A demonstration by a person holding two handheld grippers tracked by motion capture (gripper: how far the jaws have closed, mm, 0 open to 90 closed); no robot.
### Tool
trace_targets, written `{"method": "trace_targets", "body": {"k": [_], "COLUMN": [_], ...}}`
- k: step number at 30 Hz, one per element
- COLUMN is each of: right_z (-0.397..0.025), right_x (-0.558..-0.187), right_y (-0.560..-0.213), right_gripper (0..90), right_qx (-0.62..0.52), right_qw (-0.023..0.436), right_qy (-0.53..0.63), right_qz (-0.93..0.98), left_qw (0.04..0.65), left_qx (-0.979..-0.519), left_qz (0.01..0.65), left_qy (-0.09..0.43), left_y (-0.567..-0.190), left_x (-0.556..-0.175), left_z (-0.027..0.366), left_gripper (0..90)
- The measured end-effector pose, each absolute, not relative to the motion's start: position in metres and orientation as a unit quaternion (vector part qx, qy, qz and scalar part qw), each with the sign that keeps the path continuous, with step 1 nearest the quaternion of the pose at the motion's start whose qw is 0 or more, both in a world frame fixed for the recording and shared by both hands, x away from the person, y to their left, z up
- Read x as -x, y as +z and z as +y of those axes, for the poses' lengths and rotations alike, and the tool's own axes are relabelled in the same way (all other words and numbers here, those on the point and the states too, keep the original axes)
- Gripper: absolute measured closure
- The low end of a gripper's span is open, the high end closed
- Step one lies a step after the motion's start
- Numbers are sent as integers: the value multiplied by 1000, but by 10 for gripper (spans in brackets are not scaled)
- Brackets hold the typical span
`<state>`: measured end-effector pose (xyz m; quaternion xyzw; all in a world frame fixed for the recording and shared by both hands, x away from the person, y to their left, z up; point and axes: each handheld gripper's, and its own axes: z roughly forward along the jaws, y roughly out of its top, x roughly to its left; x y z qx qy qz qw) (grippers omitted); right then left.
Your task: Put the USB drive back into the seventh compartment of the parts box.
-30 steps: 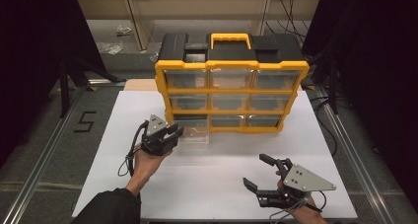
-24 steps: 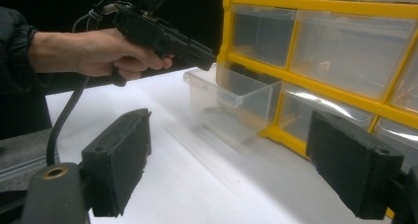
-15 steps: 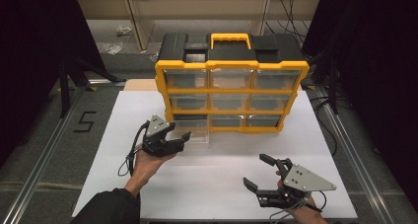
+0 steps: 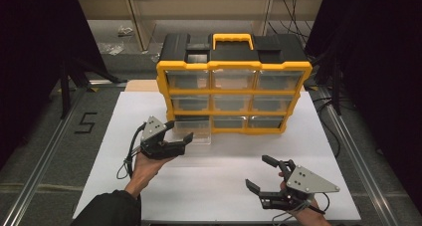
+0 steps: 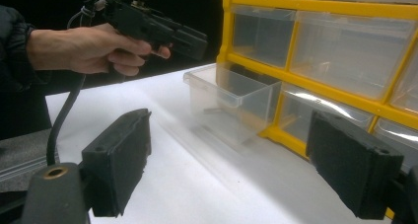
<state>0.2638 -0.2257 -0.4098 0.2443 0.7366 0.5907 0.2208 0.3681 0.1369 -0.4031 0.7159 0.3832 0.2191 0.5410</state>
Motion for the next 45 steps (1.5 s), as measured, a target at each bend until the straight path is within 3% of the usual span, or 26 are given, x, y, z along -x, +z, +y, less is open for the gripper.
{"method": "trace_targets", "body": {"k": [13, 45], "right_z": [-226, -226], "right_x": [-264, -264], "right_y": [-410, -410], "right_gripper": [183, 183], "right_qx": [-245, -246], "right_qw": [220, 221], "right_qy": [590, 590], "right_qz": [737, 737], "left_qw": [575, 556], "left_qx": [-704, -731], "left_qz": [355, 330], "left_qy": [220, 216], "left_y": [-402, -415], "left_x": [-352, -330], "left_z": [137, 130], "left_gripper": [191, 199]}}
